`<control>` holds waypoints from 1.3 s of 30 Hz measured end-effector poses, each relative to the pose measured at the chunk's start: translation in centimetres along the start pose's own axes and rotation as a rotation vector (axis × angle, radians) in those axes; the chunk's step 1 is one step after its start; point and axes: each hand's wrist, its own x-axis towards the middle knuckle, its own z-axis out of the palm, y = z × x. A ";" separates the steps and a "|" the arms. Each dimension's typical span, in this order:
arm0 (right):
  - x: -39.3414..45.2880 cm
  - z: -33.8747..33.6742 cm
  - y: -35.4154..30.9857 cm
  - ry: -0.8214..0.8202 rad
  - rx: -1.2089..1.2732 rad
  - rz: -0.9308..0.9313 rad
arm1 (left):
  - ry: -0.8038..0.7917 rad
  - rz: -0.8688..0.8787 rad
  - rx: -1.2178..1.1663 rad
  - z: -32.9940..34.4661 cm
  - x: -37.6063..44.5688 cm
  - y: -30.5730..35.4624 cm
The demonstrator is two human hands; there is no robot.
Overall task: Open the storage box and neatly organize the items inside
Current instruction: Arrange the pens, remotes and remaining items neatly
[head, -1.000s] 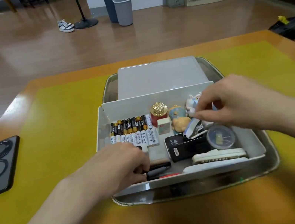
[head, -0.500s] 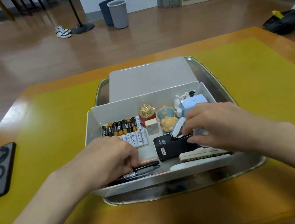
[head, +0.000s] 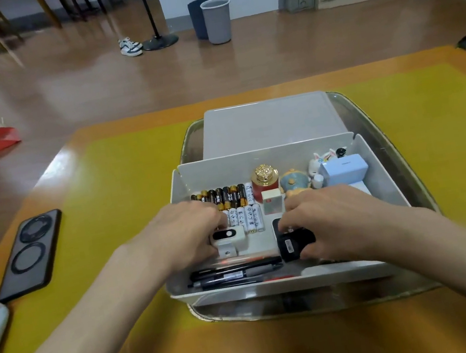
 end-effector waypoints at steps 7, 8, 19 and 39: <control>0.2 -0.5 -0.4 0.032 0.154 0.076 | 0.078 0.030 -0.054 0.9 -0.2 -0.5; 0.0 -1.0 -0.2 0.075 0.206 0.110 | 0.079 0.029 -0.055 1.0 -0.2 -0.6; 0.0 -2.4 1.4 0.413 0.653 0.322 | 0.055 -0.004 -0.053 0.6 -0.2 -0.6; -2.0 -2.2 3.4 0.295 0.712 0.360 | 0.170 0.052 -0.132 -0.9 0.7 1.8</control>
